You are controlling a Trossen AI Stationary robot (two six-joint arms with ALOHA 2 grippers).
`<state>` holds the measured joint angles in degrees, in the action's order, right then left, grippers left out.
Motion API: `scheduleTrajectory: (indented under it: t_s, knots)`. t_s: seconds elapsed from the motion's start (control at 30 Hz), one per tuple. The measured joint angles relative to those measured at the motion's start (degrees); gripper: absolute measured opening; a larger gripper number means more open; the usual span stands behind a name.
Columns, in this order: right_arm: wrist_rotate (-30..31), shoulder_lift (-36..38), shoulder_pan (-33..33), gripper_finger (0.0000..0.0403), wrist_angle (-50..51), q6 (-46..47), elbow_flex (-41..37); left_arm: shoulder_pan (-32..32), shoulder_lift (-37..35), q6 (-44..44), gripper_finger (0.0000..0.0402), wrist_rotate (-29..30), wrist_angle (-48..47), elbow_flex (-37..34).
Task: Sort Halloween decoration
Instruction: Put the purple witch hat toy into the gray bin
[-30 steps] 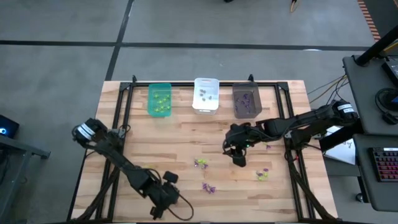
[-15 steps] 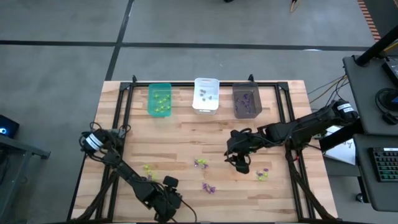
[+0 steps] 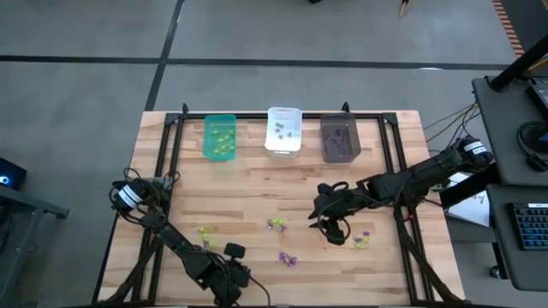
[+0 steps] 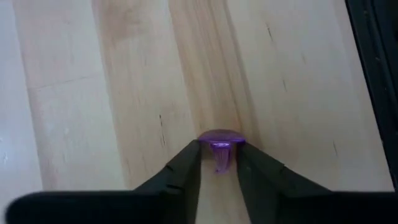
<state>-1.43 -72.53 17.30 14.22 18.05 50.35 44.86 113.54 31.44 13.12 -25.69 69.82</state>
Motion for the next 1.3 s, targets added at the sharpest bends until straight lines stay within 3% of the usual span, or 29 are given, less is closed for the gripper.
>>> scheduleTrajectory:
  t_s: [0.2,0.87,1.3]
  knots:
    - [0.09,0.00,0.00,0.0123,0.00,-0.03,0.00,-0.02,0.04,0.02,0.0008,0.43,-0.08,-0.04]
    - [0.04,0.00,0.09,0.0123,0.02,-0.74,0.00,-1.63,-2.47,-3.09,0.0000,3.57,-8.07,-0.41]
    - [-0.03,0.00,0.09,0.0123,0.00,-1.25,0.00,-3.71,-7.82,-8.50,0.0001,7.55,-11.84,-0.39]
